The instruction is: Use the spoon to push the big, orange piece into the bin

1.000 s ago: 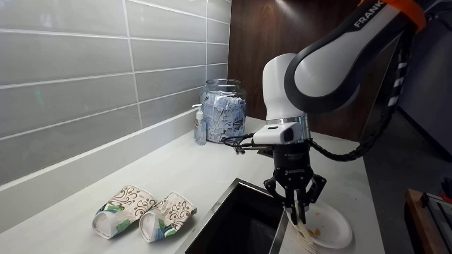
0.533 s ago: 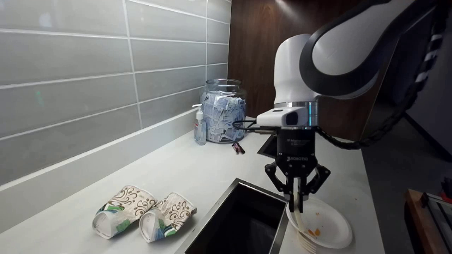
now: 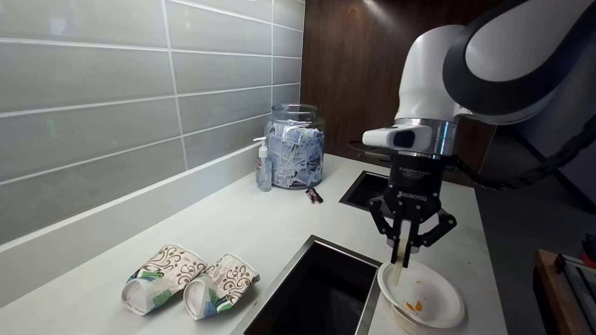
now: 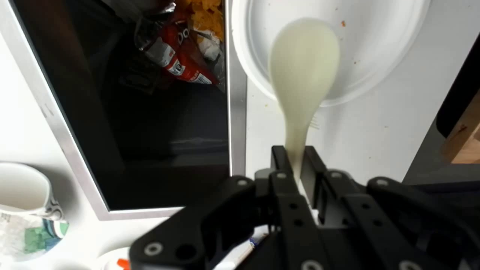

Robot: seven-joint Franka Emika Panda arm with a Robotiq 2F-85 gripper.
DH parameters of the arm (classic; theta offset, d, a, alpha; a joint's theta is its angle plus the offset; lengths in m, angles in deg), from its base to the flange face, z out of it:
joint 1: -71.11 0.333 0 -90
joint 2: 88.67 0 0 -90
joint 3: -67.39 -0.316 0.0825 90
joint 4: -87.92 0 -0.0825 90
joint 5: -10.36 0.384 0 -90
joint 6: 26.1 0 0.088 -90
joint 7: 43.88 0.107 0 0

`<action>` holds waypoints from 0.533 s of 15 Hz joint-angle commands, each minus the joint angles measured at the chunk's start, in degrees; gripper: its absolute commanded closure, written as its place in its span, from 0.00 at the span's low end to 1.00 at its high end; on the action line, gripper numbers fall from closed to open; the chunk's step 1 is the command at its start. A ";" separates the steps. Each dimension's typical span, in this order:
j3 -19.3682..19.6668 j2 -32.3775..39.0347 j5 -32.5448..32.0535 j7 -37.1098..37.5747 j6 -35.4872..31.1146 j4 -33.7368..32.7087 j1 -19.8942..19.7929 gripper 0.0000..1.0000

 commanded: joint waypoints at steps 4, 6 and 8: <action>1.13 -4.50 -2.70 21.02 -9.56 7.56 2.04 0.97; 1.25 -3.98 -5.93 28.26 -13.22 8.90 1.75 0.97; 1.95 -2.95 -8.86 34.29 -15.56 9.86 1.41 0.97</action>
